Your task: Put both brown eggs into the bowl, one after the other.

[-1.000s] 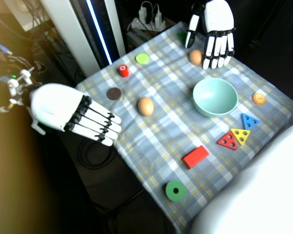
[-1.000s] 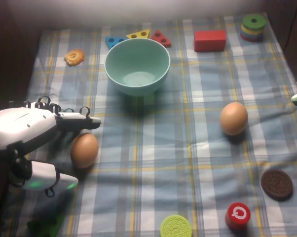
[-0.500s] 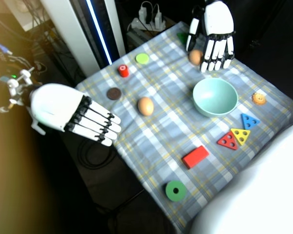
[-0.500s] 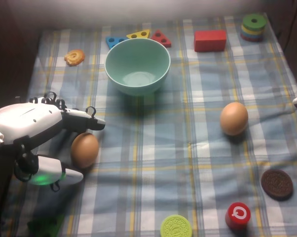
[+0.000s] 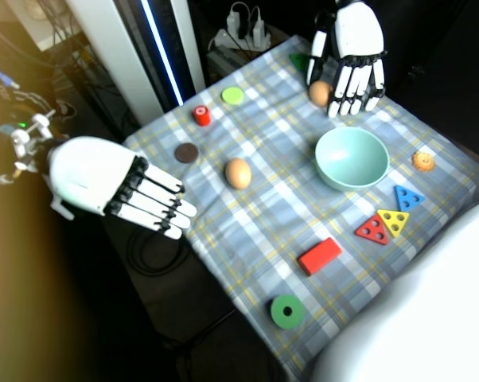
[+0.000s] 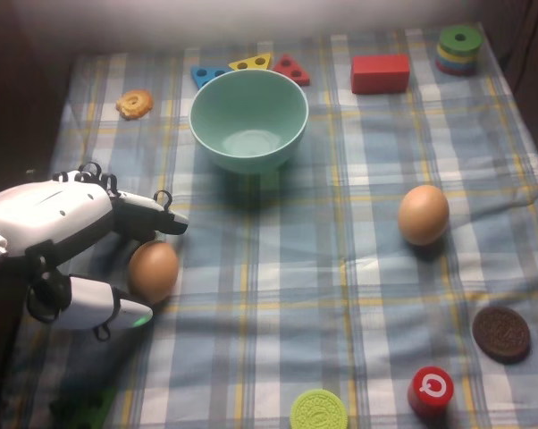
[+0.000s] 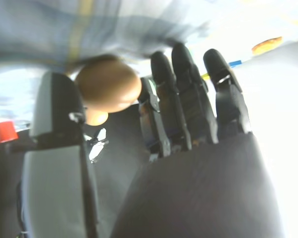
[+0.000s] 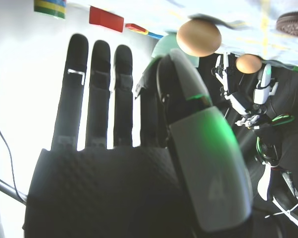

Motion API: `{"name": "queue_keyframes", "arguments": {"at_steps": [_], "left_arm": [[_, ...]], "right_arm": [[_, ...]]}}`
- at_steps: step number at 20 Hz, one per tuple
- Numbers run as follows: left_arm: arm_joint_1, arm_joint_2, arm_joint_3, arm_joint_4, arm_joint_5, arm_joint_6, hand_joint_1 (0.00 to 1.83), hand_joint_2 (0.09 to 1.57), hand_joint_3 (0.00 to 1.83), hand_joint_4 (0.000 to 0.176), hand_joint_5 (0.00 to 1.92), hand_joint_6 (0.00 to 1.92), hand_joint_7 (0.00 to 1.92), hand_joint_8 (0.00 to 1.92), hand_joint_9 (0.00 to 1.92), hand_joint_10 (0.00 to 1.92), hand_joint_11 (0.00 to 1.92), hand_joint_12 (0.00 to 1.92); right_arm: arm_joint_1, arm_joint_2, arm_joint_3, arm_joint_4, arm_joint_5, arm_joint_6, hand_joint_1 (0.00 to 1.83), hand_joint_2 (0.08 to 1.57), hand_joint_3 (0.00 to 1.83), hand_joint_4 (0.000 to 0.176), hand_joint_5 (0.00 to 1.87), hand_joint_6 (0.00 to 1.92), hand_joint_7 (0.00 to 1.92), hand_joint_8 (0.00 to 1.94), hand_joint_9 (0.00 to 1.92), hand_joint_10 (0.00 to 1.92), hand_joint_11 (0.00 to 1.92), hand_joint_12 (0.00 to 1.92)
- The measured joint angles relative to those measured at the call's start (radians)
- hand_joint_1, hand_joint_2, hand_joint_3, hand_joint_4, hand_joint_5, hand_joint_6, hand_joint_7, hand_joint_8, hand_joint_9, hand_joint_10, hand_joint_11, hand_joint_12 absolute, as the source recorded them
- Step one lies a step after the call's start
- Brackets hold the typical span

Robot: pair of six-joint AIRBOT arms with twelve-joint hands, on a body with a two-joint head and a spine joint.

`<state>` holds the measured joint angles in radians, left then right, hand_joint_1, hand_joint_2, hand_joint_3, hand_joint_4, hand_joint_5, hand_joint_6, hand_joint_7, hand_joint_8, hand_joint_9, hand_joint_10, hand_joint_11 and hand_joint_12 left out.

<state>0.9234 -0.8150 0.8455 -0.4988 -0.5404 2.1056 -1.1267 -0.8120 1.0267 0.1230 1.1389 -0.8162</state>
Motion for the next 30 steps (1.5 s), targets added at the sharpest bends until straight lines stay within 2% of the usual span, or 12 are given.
{"name": "queue_keyframes", "arguments": {"at_steps": [1, 2, 4, 9, 12, 13, 15, 16, 17, 21, 27, 30], "left_arm": [[0.0, 0.0, 0.0, 0.0, -0.004, 0.0, 1.01, 0.97, 0.0, 0.11, 0.64, 0.02, 0.82, 0.03, 0.66, 0.03, 0.0, 0.81], [0.0, 0.0, 0.0, 0.0, -0.007, 0.0, 1.02, 0.98, 0.0, 0.103, 0.67, 0.01, 0.84, 0.02, 0.68, 0.03, 0.0, 0.83], [0.0, -0.003, 0.0, -0.003, -0.015, 0.0, 1.01, 1.0, 0.01, 0.086, 0.7, 0.01, 0.88, 0.03, 0.71, 0.03, 0.0, 0.87], [0.0, -0.005, 0.0, -0.006, -0.023, 0.0, 1.02, 0.99, 0.0, 0.061, 0.78, 0.01, 0.96, 0.03, 0.77, 0.04, 0.0, 0.94], [-0.007, -0.008, 0.002, -0.008, -0.023, 0.0, 1.07, 1.0, 0.0, 0.058, 0.82, 0.01, 1.02, 0.03, 0.81, 0.05, 0.0, 1.0], [-0.007, -0.013, 0.003, -0.01, -0.028, 0.003, 1.3, 1.05, 0.0, 0.046, 0.85, 0.01, 1.06, 0.68, 0.86, 0.05, 0.0, 1.06], [-0.009, -0.019, 0.004, -0.01, -0.033, 0.003, 1.35, 1.08, 0.0, 0.031, 0.9, 0.01, 1.01, 0.94, 0.89, 0.05, 0.0, 1.07], [-0.009, -0.019, 0.004, -0.011, -0.034, 0.003, 1.28, 1.08, 0.03, 0.0, 0.96, 0.62, 1.07, 1.01, 0.92, 0.05, 0.01, 1.11], [-0.009, -0.02, 0.005, -0.014, -0.035, 0.003, 1.25, 1.11, 0.01, 0.0, 0.91, 0.85, 1.03, 1.09, 0.94, 0.06, 0.0, 1.11], [-0.013, -0.024, 0.008, -0.035, -0.054, 0.003, 1.23, 1.14, 0.0, 0.0, 0.88, 0.95, 0.97, 1.18, 0.93, 0.05, 0.01, 1.13], [-0.039, -0.024, 0.008, -0.056, -0.094, 0.002, 1.24, 1.12, 0.0, 0.0, 0.93, 0.89, 1.04, 1.05, 0.99, 0.06, 0.11, 1.03], [-0.072, -0.024, 0.017, -0.051, -0.139, -0.01, 1.25, 1.11, 0.0, 0.0, 0.95, 0.82, 1.05, 1.08, 1.04, 0.08, 0.17, 0.92]], "right_arm": [[0.0, 0.0, 0.0, 0.0, 0.0, 0.0, 0.94, 1.35, 0.0, 0.0, 0.58, 1.57, 0.67, 0.0, 0.62, 0.0, 0.46, 0.49], [0.0, 0.002, 0.0, 0.0, 0.0, 0.0, 0.82, 1.41, 0.02, 0.001, 0.6, 0.63, 0.63, 0.02, 0.58, 0.02, 0.43, 0.48], [0.0, 0.011, -0.007, -0.003, 0.009, 0.001, 0.74, 1.42, 0.01, 0.02, 0.64, 0.08, 0.57, 0.0, 0.48, 0.0, 0.31, 0.43], [0.0, 0.023, -0.013, -0.016, 0.03, 0.0, 0.39, 1.44, 0.01, 0.087, 0.32, 0.0, 0.27, 0.0, 0.2, 0.0, 0.04, 0.33], [0.0, 0.023, -0.014, -0.015, 0.031, 0.0, 0.41, 1.44, 0.0, 0.07, 0.28, 0.0, 0.24, 0.0, 0.19, 0.0, 0.0, 0.39], [0.0, 0.023, -0.014, -0.015, 0.03, 0.0, 0.42, 1.44, 0.0, 0.069, 0.28, 0.0, 0.25, 0.0, 0.2, 0.0, 0.01, 0.41], [0.0, 0.023, -0.015, -0.015, 0.031, 0.0, 0.45, 1.44, 0.0, 0.059, 0.29, 0.0, 0.27, 0.01, 0.22, 0.01, 0.03, 0.44], [0.0, 0.023, -0.014, -0.015, 0.031, 0.0, 0.45, 1.44, 0.0, 0.059, 0.29, 0.0, 0.28, 0.01, 0.23, 0.01, 0.03, 0.45], [0.0, 0.023, -0.014, -0.015, 0.03, 0.0, 0.45, 1.44, 0.0, 0.056, 0.3, 0.0, 0.29, 0.01, 0.24, 0.01, 0.04, 0.45], [0.0, 0.023, -0.014, -0.015, 0.031, 0.0, 0.47, 1.44, 0.0, 0.032, 0.3, 0.0, 0.31, 0.01, 0.25, 0.01, 0.05, 0.46], [0.0, 0.021, -0.014, -0.012, 0.031, 0.0, 0.48, 1.45, 0.0, 0.031, 0.31, 0.0, 0.31, 0.01, 0.26, 0.01, 0.05, 0.47], [0.0, 0.021, -0.014, -0.011, 0.03, 0.0, 0.46, 1.45, 0.0, 0.053, 0.31, 0.0, 0.32, 0.0, 0.28, 0.0, 0.08, 0.46]]}}
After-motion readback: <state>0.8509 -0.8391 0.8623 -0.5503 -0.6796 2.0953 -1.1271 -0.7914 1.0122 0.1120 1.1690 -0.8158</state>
